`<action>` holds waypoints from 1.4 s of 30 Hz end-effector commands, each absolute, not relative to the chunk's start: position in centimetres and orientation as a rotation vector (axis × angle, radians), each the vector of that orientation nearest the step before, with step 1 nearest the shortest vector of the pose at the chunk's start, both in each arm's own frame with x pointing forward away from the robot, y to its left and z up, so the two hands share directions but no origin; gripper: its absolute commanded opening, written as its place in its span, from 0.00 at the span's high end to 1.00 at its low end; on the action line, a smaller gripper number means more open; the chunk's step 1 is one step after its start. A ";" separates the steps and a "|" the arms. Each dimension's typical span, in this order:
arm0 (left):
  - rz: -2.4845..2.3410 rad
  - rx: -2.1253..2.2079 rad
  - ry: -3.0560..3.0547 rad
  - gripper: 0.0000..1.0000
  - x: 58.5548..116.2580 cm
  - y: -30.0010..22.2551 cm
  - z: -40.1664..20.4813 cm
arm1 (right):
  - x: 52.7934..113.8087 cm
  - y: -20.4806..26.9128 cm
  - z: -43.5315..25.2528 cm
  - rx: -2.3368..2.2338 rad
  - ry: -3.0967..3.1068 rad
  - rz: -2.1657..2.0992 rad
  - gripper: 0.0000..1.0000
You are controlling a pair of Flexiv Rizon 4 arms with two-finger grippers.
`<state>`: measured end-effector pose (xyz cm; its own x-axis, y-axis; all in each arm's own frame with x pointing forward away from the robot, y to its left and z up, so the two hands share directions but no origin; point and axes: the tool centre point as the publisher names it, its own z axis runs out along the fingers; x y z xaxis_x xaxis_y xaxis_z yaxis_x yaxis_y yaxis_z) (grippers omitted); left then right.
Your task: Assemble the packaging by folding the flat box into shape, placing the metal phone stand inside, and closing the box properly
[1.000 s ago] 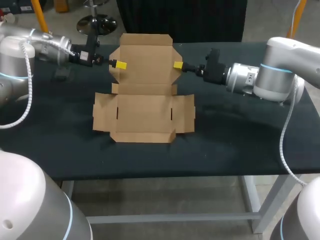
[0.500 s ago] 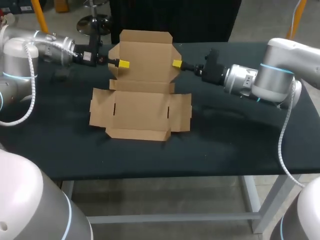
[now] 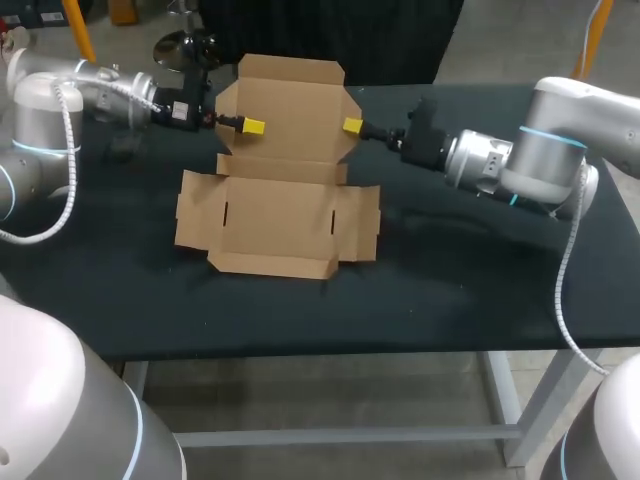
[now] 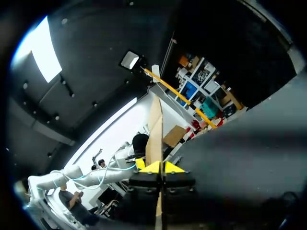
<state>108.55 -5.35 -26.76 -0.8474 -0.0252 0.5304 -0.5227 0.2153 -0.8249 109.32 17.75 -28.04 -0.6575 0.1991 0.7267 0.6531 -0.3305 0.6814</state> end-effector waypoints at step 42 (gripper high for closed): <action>1.743 0.406 -2.109 1.00 114.4 -6.3 -23.9 | 102.0 11.1 -22.8 -1.209 -1.901 -1.975 0.85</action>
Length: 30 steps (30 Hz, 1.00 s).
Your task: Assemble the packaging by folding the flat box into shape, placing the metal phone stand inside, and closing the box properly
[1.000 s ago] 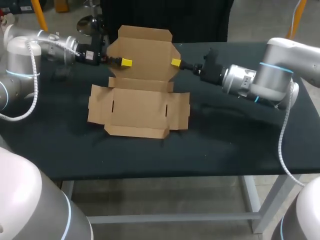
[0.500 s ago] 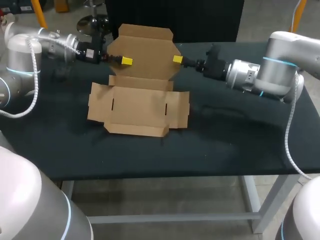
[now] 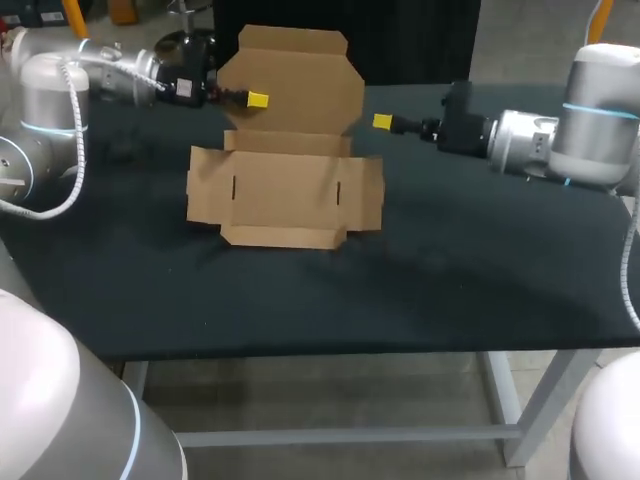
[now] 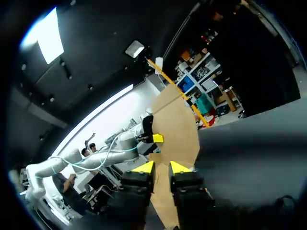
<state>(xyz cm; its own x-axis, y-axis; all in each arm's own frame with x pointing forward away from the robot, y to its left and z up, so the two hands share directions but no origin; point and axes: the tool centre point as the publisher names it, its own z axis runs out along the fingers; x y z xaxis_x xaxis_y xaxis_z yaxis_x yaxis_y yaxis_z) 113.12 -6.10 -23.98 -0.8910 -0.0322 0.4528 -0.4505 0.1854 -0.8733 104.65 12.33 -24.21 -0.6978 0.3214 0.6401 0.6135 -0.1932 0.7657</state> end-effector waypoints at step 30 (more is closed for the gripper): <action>1.814 0.364 -2.072 1.00 115.2 -6.8 -22.8 | 99.0 9.3 -22.8 -1.255 -1.965 -1.925 1.00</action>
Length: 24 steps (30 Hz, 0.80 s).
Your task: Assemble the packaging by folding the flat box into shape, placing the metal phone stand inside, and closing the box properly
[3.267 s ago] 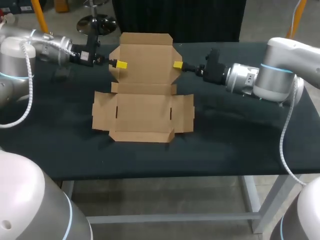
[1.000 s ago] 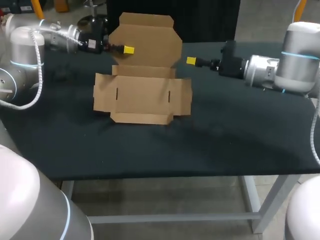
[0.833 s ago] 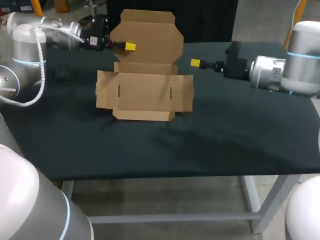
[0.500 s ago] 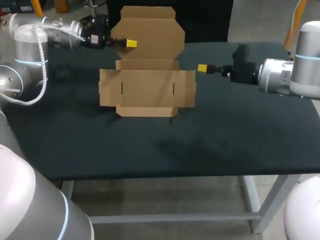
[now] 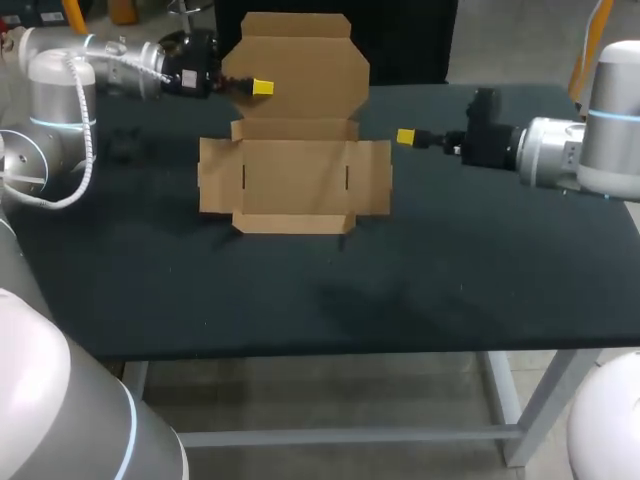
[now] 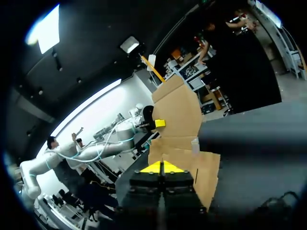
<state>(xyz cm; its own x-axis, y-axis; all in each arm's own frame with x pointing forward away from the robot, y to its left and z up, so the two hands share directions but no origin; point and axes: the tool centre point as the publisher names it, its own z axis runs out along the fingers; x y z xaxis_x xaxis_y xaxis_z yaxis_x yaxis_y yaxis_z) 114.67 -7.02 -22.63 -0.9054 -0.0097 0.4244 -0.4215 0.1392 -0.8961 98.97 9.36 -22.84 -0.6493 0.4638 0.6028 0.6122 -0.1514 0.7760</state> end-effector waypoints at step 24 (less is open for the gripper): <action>1.897 0.299 -2.076 1.00 112.1 -8.1 -19.9 | 93.5 9.5 -24.6 -1.205 -2.105 -2.036 1.00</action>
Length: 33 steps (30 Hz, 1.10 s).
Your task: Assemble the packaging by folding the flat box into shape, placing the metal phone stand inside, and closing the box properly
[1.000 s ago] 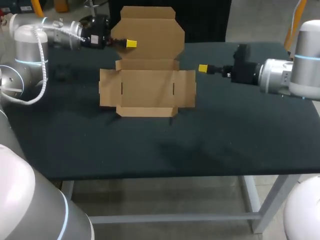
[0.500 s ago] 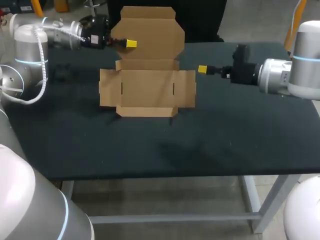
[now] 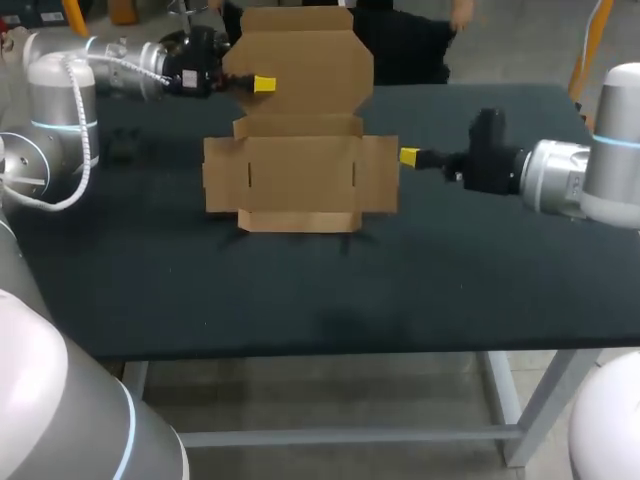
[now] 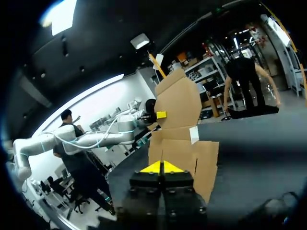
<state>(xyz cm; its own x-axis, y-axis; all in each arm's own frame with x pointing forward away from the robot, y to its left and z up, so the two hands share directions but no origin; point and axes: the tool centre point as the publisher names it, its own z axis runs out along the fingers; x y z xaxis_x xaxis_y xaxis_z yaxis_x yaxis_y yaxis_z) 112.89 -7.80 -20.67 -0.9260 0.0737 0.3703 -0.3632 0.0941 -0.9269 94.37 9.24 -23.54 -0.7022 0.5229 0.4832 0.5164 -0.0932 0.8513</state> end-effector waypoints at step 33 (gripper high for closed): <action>1.909 0.424 -2.221 1.00 106.2 -11.0 -16.0 | 90.4 9.9 -28.3 1.128 2.104 1.768 1.00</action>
<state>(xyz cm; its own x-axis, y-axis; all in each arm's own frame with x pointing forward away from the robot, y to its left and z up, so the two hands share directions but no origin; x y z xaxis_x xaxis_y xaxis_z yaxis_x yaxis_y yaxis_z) 107.24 -10.96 -16.34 -0.9233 0.1595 0.3495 -0.3303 0.1351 -0.9342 90.39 9.77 -28.25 -0.7013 0.6321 0.3298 0.4352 0.0132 0.9002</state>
